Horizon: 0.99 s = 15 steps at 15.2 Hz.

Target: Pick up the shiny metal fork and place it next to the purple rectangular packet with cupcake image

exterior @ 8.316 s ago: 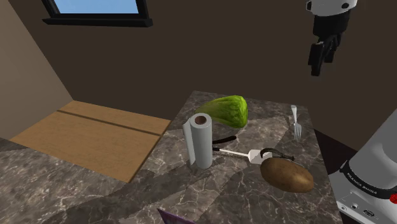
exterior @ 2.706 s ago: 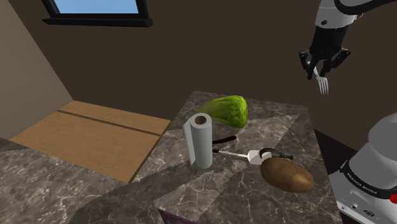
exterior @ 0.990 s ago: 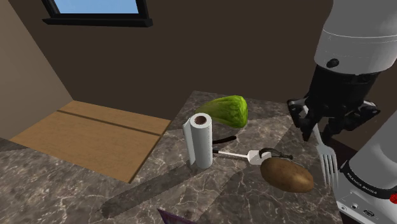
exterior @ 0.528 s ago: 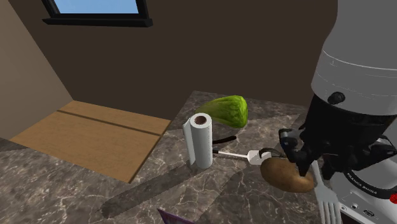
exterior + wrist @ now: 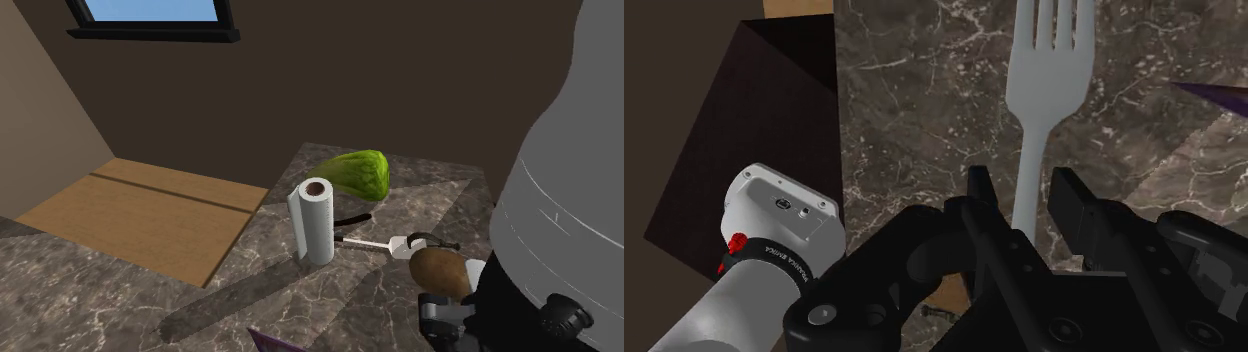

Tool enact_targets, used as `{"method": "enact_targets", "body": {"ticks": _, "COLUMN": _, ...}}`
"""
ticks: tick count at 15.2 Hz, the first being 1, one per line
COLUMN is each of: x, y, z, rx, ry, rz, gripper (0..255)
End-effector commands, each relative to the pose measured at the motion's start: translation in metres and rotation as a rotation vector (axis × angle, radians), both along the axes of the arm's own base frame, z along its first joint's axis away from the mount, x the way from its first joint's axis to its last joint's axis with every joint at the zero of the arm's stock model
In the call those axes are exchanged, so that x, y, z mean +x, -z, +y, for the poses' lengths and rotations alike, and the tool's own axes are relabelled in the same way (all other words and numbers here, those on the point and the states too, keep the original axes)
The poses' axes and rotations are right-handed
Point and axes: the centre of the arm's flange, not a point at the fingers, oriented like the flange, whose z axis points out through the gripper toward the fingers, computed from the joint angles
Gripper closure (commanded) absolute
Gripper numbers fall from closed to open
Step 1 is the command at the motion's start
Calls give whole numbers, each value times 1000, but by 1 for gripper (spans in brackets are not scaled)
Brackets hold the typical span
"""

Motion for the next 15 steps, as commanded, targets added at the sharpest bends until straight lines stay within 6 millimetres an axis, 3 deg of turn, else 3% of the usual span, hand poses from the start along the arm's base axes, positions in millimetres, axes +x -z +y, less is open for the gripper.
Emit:
{"method": "enact_targets", "body": {"ticks": 1, "x": -6, "y": -1, "z": 23, "rx": 1, "ry": 1, "rz": 1, "gripper": 255}}
{"method": "enact_targets", "body": {"ticks": 10, "x": -52, "y": -1, "z": 133, "rx": 1, "ry": 1, "rz": 1, "gripper": 255}}
{"method": "enact_targets", "body": {"ticks": 15, "x": -54, "y": 20, "z": 138, "rx": 1, "ry": 1, "rz": 1, "gripper": 255}}
